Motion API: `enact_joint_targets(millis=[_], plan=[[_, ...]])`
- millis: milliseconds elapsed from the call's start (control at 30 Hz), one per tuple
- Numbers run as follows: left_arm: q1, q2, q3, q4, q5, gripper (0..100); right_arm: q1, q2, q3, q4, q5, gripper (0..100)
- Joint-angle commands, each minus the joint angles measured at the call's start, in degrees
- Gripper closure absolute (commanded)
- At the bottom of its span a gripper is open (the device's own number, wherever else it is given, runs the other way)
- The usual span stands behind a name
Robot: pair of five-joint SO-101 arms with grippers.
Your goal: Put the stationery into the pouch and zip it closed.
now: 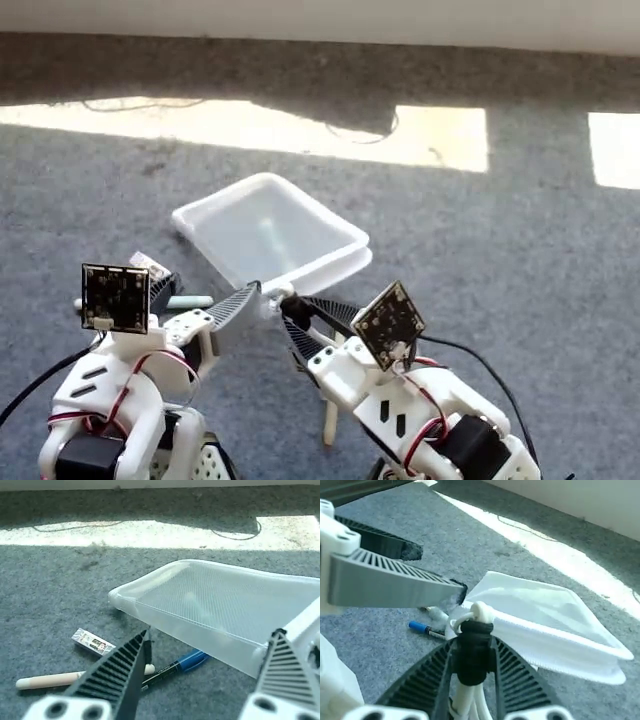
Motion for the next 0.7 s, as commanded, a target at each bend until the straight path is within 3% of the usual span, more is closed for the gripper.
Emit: enact_joint_targets(millis=[0, 233, 667], plan=[[2.24, 0.48, -2.33, 0.26, -1.58, 67, -0.57, 0.04, 0.66, -3.47, 0.62, 99.3], [7.78, 0.48, -2.51, 0.26, -2.81, 67, -0.57, 0.31, 2.86, -6.55, 0.62, 99.3], [5.76, -3.74, 1.36, 0.7, -3.25, 67, 1.8, -0.22, 3.12, -7.69, 0.35, 99.3]])
